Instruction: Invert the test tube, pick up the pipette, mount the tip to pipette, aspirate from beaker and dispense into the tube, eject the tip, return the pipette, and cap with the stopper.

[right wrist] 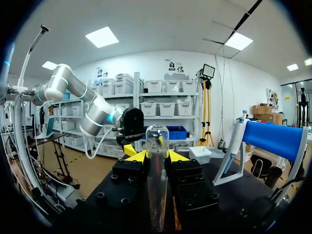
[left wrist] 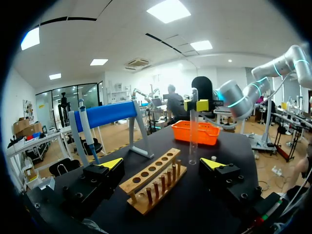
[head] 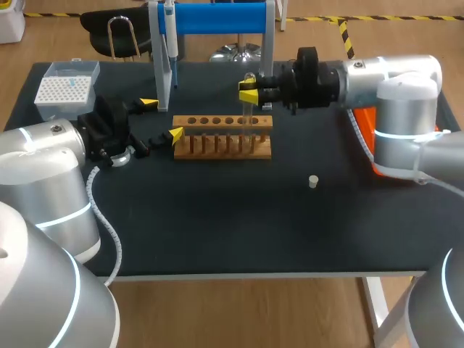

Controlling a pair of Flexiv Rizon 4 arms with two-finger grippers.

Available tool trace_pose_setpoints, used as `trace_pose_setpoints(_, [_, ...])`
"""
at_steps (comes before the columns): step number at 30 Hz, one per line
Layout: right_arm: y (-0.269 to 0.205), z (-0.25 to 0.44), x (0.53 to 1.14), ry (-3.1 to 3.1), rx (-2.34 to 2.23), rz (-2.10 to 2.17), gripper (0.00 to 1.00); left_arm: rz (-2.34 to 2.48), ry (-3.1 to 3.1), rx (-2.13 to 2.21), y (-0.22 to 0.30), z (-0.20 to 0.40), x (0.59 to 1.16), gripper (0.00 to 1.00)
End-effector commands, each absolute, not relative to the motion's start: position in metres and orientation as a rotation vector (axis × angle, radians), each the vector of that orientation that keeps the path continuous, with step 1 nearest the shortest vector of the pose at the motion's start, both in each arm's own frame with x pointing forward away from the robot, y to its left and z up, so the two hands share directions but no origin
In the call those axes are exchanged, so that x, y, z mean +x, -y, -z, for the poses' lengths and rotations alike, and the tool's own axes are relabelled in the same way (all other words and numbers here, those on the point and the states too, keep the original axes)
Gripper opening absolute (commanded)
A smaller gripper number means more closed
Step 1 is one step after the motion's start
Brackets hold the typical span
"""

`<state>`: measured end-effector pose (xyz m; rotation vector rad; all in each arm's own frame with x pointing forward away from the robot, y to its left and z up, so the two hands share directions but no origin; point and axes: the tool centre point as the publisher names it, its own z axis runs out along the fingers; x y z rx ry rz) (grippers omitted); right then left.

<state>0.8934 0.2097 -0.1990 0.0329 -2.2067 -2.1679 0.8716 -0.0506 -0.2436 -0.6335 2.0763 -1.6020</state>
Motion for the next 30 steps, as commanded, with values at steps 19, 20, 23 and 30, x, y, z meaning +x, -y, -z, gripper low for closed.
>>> trace_pose_setpoints(19, [-0.209, 0.216, 0.926, 1.839, -0.816, 1.601, 0.00, 1.602, -2.070, -0.634, 0.051, 0.245, 0.871, 1.00])
trace_pose_setpoints(20, [-0.208, 0.215, 0.927, 1.796, -0.856, 1.552, 0.00, 1.602, -2.070, -0.634, 0.051, 0.245, 0.871, 1.00])
trace_pose_setpoints(23, [-0.208, 0.215, 0.932, 1.686, -0.949, 1.456, 0.00, 1.602, -2.070, -0.634, 0.051, 0.245, 0.871, 1.00])
trace_pose_setpoints(30, [-0.206, 0.206, 0.934, 1.433, -1.113, 1.252, 0.00, 1.602, -2.070, -0.634, 0.051, 0.245, 0.871, 1.00])
